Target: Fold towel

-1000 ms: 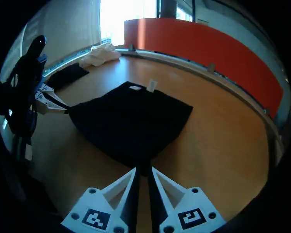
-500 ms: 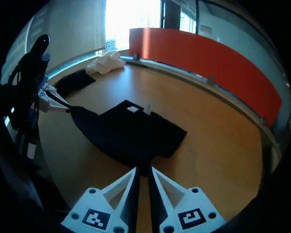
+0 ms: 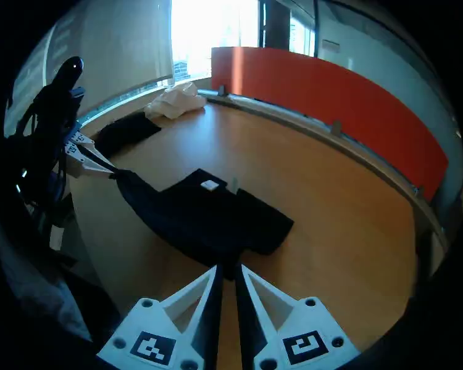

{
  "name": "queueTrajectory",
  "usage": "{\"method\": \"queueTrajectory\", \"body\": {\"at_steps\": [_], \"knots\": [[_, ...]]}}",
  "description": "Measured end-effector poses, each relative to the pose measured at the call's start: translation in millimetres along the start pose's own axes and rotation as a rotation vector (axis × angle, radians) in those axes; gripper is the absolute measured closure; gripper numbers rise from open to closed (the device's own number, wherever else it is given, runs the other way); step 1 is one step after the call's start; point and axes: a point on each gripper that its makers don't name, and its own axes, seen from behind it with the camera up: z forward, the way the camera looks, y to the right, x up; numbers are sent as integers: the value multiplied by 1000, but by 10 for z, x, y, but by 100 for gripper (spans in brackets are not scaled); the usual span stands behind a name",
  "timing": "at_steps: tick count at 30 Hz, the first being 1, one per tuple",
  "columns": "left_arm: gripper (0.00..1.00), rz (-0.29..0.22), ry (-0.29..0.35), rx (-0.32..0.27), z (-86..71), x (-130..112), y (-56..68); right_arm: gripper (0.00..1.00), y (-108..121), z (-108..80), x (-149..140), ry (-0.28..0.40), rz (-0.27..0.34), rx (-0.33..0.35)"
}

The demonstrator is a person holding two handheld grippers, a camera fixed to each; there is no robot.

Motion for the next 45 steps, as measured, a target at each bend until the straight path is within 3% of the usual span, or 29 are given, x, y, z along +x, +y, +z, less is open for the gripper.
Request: {"method": "queueTrajectory", "body": {"at_steps": [6,12,28,45], "knots": [[89,-3,3,4,52,51,-4,87,59,36,-5,-10,0,-7],[89,-9,12,17,202,172,-60,87,209,165,38,-18,12,-16],[89,-12,-25,28,923,426,-311,87,628,742,77,-61,92,-20],[87,-14,-76,9,1422,360,-415,86,850,1180,-61,-121,125,-52]]}}
